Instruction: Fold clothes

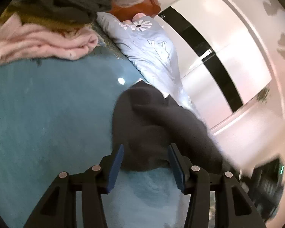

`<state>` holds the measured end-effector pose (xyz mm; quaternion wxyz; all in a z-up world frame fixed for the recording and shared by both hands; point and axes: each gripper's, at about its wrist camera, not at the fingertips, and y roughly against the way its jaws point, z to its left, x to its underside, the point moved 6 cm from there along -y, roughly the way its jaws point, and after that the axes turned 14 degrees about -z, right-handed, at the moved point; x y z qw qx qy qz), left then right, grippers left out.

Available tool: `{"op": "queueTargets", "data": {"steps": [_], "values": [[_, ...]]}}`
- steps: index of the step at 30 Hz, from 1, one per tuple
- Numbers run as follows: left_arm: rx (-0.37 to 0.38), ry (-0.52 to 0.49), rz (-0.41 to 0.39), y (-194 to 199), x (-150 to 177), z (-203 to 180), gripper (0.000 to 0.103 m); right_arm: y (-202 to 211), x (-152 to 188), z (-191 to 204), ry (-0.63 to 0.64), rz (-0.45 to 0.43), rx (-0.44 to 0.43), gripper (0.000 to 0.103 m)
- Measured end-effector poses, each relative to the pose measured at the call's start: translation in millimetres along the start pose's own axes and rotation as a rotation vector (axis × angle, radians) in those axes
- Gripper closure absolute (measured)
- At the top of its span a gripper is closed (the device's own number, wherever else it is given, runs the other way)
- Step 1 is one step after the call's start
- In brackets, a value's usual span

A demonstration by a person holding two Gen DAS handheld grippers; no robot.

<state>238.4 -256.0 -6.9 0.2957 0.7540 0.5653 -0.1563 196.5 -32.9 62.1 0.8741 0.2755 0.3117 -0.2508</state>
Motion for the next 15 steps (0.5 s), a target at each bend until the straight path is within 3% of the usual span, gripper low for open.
{"op": "queueTargets", "data": {"steps": [6, 11, 15], "values": [[0.075, 0.094, 0.056, -1.2, 18.8, -9.5, 0.047, 20.2, 60.8, -9.9, 0.012, 0.1, 0.006, 0.094], [0.031, -0.025, 0.108, -12.1, 35.0, -22.0, 0.047, 27.8, 97.0, -34.2, 0.086, 0.165, 0.049, 0.094], [-0.007, -0.107, 0.129, -17.7, 43.7, -27.8, 0.047, 28.8, 99.3, -63.7, 0.03, 0.204, 0.075, 0.091]]}}
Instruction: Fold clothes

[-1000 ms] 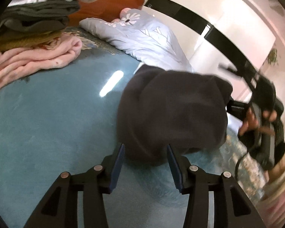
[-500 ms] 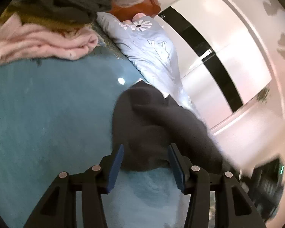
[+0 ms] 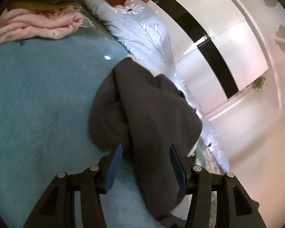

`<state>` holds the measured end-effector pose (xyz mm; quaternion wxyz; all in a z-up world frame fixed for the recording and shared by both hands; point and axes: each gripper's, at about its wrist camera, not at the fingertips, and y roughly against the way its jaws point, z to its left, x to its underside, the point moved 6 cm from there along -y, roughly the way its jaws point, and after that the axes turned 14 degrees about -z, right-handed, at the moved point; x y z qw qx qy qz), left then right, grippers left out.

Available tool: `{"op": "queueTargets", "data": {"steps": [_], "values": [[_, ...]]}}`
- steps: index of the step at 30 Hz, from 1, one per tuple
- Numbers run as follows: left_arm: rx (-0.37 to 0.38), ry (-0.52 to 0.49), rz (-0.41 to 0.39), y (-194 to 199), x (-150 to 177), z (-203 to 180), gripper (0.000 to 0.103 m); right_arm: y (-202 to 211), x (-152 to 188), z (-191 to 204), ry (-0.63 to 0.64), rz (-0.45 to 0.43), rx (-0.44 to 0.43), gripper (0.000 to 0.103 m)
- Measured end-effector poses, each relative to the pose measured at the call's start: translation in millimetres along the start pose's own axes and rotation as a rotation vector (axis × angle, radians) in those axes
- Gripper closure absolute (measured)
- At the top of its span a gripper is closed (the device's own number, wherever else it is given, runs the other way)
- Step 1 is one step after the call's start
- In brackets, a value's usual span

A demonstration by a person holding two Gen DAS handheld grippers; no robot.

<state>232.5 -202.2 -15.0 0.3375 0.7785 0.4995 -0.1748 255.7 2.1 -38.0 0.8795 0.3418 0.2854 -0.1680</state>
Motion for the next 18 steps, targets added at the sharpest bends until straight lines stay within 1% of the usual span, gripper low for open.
{"op": "queueTargets", "data": {"steps": [2, 3, 4, 7, 8, 10, 11, 12, 13, 15, 16, 18], "values": [[-0.021, -0.072, 0.01, -2.7, 4.9, -7.7, 0.047, 8.3, -4.3, -10.8, -0.03, -0.018, -0.017, 0.082], [-0.034, -0.118, 0.013, -4.8, 7.9, -12.7, 0.047, 15.3, -8.7, -18.4, -0.048, -0.043, -0.021, 0.07], [-0.045, -0.162, 0.016, -6.6, 11.9, -18.1, 0.047, 22.7, -13.6, -26.5, -0.066, -0.069, -0.022, 0.063], [-0.071, -0.307, 0.028, -14.5, 28.3, -37.7, 0.047, 47.4, -34.8, -57.1, -0.117, -0.171, 0.02, 0.06], [-0.073, -0.353, 0.034, -17.0, 34.9, -45.6, 0.047, 52.2, -41.9, -64.8, -0.127, -0.194, 0.044, 0.058], [-0.06, -0.431, 0.045, -19.5, 47.4, -62.5, 0.047, 64.5, -57.4, -93.1, -0.176, -0.252, 0.091, 0.054], [-0.059, -0.465, 0.05, -22.0, 52.6, -71.0, 0.047, 66.5, -65.3, -105.5, -0.209, -0.267, 0.109, 0.054], [-0.062, -0.486, 0.055, -24.2, 55.7, -76.9, 0.047, 66.7, -74.3, -117.4, -0.235, -0.277, 0.139, 0.054], [-0.065, -0.505, 0.063, -28.1, 58.0, -83.9, 0.047, 67.0, -84.1, -129.1, -0.249, -0.284, 0.188, 0.053], [-0.085, -0.528, 0.073, -37.6, 57.6, -92.7, 0.047, 69.3, -103.7, -151.8, -0.271, -0.296, 0.306, 0.052], [-0.102, -0.538, 0.071, -43.0, 55.1, -98.3, 0.047, 69.9, -113.0, -162.8, -0.286, -0.303, 0.36, 0.05], [-0.133, -0.565, 0.069, -53.0, 45.6, -108.4, 0.047, 63.4, -128.9, -181.7, -0.356, -0.324, 0.409, 0.042]]}}
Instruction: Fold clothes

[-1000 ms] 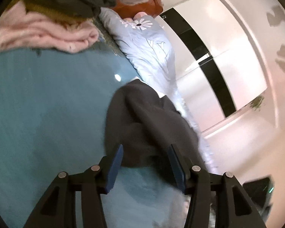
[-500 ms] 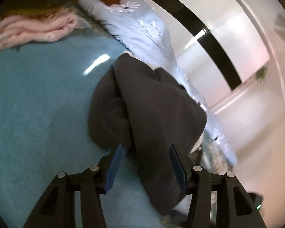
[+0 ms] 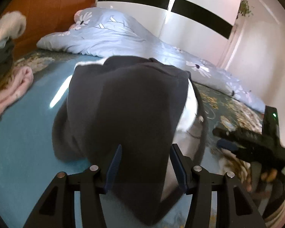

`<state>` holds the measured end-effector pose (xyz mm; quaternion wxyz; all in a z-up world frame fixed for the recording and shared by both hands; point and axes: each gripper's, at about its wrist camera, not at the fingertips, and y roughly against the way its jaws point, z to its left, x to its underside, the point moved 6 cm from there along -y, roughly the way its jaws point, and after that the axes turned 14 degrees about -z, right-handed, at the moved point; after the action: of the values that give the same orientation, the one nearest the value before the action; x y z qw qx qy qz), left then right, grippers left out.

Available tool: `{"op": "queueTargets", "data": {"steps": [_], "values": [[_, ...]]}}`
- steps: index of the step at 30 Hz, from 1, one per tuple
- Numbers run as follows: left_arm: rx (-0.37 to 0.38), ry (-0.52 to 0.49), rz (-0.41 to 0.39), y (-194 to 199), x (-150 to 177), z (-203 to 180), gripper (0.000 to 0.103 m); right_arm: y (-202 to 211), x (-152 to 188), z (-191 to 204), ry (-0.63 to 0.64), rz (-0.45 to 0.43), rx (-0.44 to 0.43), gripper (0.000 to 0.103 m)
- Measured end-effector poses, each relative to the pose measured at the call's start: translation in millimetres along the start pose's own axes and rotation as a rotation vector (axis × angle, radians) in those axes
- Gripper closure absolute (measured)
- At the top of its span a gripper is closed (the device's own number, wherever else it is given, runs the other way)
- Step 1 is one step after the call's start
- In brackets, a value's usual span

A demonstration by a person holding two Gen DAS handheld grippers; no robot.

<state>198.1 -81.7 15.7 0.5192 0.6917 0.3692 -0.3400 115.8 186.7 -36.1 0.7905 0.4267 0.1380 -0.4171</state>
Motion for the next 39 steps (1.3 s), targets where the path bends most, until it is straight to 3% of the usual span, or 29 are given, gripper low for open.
{"op": "queueTargets", "data": {"steps": [4, 6, 10, 18, 22, 24, 27, 31, 34, 39], "values": [[-0.049, -0.062, 0.005, -21.9, -33.5, -8.9, 0.047, -35.6, -22.0, 1.5, -0.142, 0.011, -0.039, 0.041], [-0.071, -0.13, -0.003, -34.9, -48.8, -22.3, 0.047, -45.2, -25.3, 12.7, -0.134, 0.001, -0.067, 0.041], [-0.101, -0.292, 0.0, -69.6, -64.9, -55.7, 0.045, -51.7, -17.1, 25.9, 0.02, 0.006, -0.121, 0.04], [-0.213, -0.517, 0.036, -124.8, -56.8, -89.1, 0.045, -45.3, -25.7, 16.3, -0.026, -0.023, -0.121, 0.04], [-0.215, -0.464, 0.006, -125.2, -65.0, -81.2, 0.048, -46.1, -24.4, 17.9, -0.041, -0.024, -0.121, 0.04], [-0.217, -0.425, -0.009, -122.4, -70.4, -75.3, 0.069, -53.0, -25.4, 19.5, -0.044, -0.022, -0.122, 0.04], [-0.211, -0.368, -0.037, -114.4, -78.5, -64.9, 0.081, -53.6, -22.8, 22.5, -0.046, -0.018, -0.127, 0.04], [-0.202, -0.344, -0.138, -88.6, -88.4, -59.8, 0.086, -53.3, -19.9, 28.0, -0.03, -0.012, -0.139, 0.04], [-0.241, -0.343, -0.22, -59.4, -100.1, -44.6, 0.092, -54.2, -14.0, 42.6, 0.022, -0.002, -0.164, 0.038], [-0.337, -0.213, -0.249, -28.6, -109.5, 12.9, 0.093, -60.3, -1.6, 52.8, 0.095, 0.026, -0.13, 0.033]]}}
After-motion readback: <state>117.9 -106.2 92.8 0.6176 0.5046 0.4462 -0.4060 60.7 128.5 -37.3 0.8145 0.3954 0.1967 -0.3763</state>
